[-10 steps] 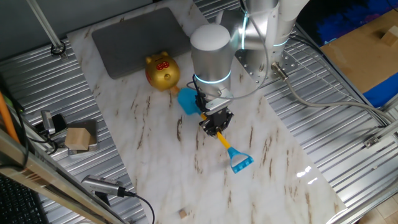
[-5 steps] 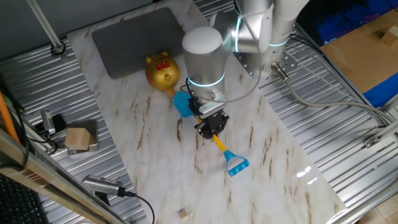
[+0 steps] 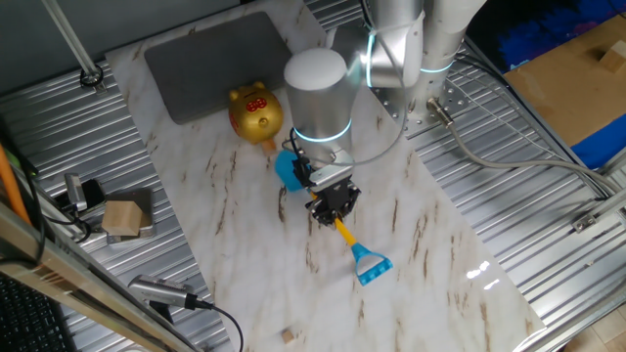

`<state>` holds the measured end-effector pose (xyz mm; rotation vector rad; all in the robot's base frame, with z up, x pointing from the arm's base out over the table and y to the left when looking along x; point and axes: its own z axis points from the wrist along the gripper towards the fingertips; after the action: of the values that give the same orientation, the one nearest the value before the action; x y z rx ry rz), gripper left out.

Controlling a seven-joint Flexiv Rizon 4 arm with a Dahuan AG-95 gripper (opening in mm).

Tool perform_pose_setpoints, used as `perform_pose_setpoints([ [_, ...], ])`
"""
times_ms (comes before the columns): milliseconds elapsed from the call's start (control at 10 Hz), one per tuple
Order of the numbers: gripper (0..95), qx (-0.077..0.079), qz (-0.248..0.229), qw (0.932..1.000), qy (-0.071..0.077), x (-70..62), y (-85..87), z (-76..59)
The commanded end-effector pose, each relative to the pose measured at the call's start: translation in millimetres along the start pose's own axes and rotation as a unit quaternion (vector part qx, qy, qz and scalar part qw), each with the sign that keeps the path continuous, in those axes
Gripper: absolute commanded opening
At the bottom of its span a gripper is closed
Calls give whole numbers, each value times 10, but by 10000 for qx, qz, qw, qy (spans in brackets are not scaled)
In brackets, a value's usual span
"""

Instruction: Use a shovel to scoop up an object

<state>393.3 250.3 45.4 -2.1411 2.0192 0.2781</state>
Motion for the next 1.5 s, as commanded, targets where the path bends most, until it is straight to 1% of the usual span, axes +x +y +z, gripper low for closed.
perform_pose_setpoints([
  [100, 0, 37, -42, 10000, -1, 1, -28, 6],
  [300, 0, 46, -140, 9999, -15, 9, -69, 2],
  [900, 0, 125, -260, 9995, -113, 33, -69, 10],
  [1000, 0, 142, -266, 9994, -176, 62, -70, 16],
  [1200, 0, 171, -265, 9992, -251, 86, -68, 10],
  [1400, 0, 197, -191, 9988, -394, 85, -66, -10],
  [1500, 0, 201, -170, 9988, -415, 77, -66, -22],
])
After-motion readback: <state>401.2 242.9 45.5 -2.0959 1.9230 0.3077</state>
